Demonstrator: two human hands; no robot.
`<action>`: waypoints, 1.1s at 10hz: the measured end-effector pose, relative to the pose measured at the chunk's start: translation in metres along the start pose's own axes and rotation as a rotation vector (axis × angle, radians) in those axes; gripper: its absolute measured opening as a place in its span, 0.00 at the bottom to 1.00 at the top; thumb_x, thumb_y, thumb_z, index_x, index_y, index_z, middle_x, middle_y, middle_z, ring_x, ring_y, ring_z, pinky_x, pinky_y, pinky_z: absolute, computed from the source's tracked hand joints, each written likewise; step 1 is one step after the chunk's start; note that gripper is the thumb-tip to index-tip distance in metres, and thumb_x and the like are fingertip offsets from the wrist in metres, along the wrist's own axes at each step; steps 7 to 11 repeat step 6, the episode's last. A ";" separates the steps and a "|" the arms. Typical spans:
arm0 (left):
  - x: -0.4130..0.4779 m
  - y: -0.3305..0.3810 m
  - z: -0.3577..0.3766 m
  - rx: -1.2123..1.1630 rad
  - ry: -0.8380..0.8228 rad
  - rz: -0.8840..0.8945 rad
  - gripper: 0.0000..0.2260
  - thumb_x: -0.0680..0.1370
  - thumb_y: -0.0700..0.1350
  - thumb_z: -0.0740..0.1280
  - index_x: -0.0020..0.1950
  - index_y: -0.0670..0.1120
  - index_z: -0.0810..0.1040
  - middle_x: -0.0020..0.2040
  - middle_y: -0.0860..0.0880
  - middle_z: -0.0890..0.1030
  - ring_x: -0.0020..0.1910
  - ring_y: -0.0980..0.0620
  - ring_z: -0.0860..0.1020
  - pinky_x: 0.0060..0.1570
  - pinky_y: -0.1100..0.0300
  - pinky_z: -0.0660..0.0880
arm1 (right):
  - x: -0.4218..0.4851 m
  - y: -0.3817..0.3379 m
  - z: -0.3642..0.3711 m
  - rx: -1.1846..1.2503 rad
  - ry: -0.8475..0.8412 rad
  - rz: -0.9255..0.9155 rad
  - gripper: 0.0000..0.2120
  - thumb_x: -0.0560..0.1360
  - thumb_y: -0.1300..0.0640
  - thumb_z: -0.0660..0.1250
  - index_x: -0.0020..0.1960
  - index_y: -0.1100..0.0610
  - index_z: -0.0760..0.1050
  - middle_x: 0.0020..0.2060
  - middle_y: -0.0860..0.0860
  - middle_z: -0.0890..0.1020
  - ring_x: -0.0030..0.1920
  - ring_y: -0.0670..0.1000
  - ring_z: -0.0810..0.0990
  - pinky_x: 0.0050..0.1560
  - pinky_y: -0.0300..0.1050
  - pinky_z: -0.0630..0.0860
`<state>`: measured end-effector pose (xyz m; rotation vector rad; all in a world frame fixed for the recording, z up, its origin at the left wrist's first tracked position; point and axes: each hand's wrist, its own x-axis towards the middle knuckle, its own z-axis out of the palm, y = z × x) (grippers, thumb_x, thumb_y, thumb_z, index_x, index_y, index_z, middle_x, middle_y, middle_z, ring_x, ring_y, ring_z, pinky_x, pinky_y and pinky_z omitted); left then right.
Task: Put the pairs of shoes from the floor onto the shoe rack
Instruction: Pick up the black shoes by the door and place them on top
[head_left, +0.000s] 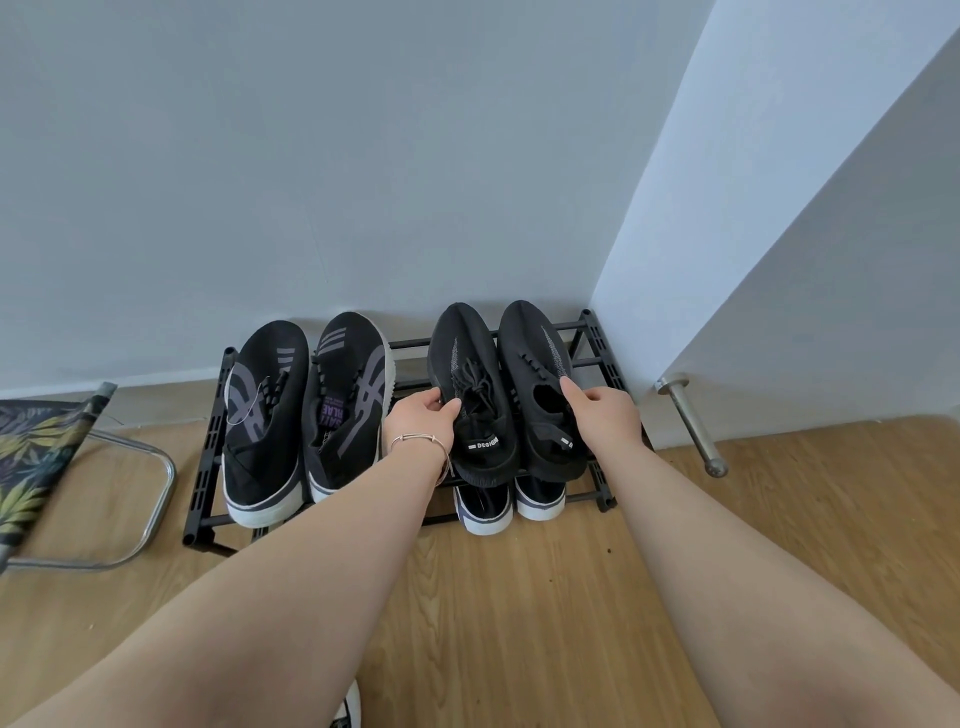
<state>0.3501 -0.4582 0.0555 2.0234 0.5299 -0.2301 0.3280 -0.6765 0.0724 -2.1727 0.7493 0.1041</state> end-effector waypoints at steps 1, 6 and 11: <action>-0.003 0.002 -0.003 0.095 -0.019 0.045 0.16 0.76 0.51 0.69 0.62 0.48 0.81 0.57 0.49 0.85 0.56 0.48 0.81 0.55 0.58 0.73 | 0.000 -0.002 0.000 -0.055 -0.005 0.004 0.25 0.78 0.39 0.62 0.29 0.49 0.61 0.27 0.46 0.67 0.29 0.49 0.67 0.29 0.44 0.61; -0.099 0.139 -0.101 0.829 -0.094 0.154 0.23 0.82 0.55 0.57 0.71 0.42 0.64 0.68 0.42 0.72 0.65 0.39 0.69 0.58 0.46 0.72 | -0.103 -0.119 -0.080 -0.642 0.030 -0.311 0.21 0.82 0.45 0.60 0.67 0.59 0.71 0.61 0.57 0.78 0.61 0.60 0.74 0.56 0.53 0.74; -0.099 0.139 -0.101 0.829 -0.094 0.154 0.23 0.82 0.55 0.57 0.71 0.42 0.64 0.68 0.42 0.72 0.65 0.39 0.69 0.58 0.46 0.72 | -0.103 -0.119 -0.080 -0.642 0.030 -0.311 0.21 0.82 0.45 0.60 0.67 0.59 0.71 0.61 0.57 0.78 0.61 0.60 0.74 0.56 0.53 0.74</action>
